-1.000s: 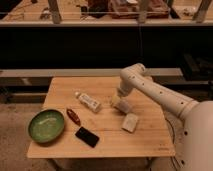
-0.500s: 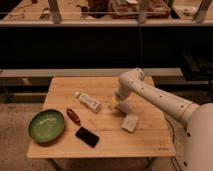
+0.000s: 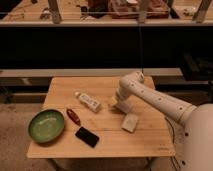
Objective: Pick up the ceramic cup
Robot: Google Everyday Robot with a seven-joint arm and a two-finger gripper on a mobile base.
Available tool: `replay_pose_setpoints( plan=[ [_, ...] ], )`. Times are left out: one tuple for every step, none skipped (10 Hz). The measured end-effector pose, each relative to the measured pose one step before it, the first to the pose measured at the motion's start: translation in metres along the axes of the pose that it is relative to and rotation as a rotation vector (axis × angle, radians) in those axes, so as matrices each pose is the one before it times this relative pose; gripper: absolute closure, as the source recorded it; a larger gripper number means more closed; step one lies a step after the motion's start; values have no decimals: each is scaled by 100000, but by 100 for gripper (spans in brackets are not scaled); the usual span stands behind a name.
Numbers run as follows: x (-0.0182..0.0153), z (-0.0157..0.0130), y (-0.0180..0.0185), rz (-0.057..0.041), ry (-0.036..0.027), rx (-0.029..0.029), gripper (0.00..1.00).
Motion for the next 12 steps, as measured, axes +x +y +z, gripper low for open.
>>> replay_pose_setpoints(
  plan=[
    [380,717,328,2843,67,-236,22],
    [97,87,-66,260,247,492,29],
    [-107,-284,-245,-2039,181,293,37],
    [52,-952,-252,-1910,647,176,47],
    [393,-1321,-18,183,812,-52,59],
    [591,-752,-59,1491,747,334,72],
    [193,-186,-112,191,287,197,77],
    [414,-364,-410,-333,566,447,84],
    [26,-146,-87,-221,291,110,85],
    [77,-274,-43,-128,380,163,85],
    [348,-921,-167,14,767,347,85],
    [437,-974,-292,-98,814,314,85]
  ],
)
